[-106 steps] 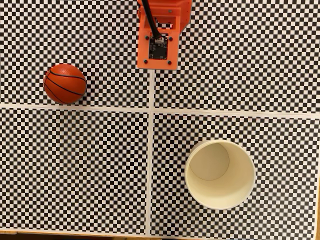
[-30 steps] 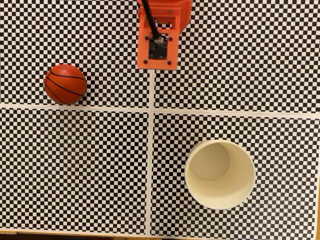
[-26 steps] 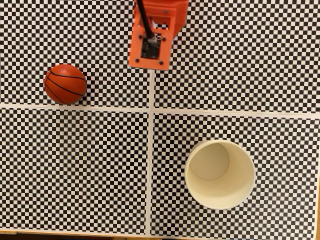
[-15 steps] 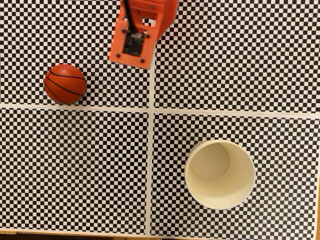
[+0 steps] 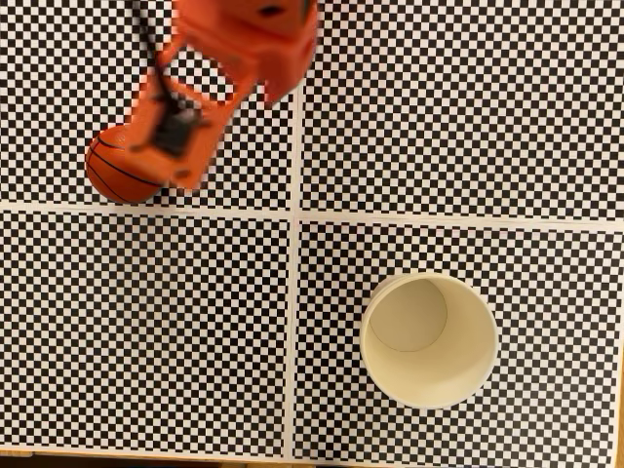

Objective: Grasp basketball and place into cup.

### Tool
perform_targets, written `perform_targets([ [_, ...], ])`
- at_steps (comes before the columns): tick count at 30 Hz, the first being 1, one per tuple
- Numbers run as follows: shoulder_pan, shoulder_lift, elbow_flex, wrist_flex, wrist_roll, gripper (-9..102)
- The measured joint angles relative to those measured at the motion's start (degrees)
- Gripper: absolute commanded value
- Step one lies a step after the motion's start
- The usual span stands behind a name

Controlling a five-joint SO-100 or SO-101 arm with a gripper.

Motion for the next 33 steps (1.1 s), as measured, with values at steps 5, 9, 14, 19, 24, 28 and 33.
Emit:
perform_targets([
  [5,3.1,-7.6,-6.8,0.5,1.4,0],
  [9,7.6,-13.3,-13.8,1.6,1.5,0],
  [14,12.1,-19.0,-20.7,1.8,0.8,0],
  [19,15.2,-23.8,-27.6,3.2,-0.7,0],
  [24,16.5,-30.0,-36.0,6.8,-3.4,1],
  [28,17.0,-35.2,-43.0,10.4,-5.9,10],
  [33,16.4,-36.9,-45.8,11.8,-7.9,27],
])
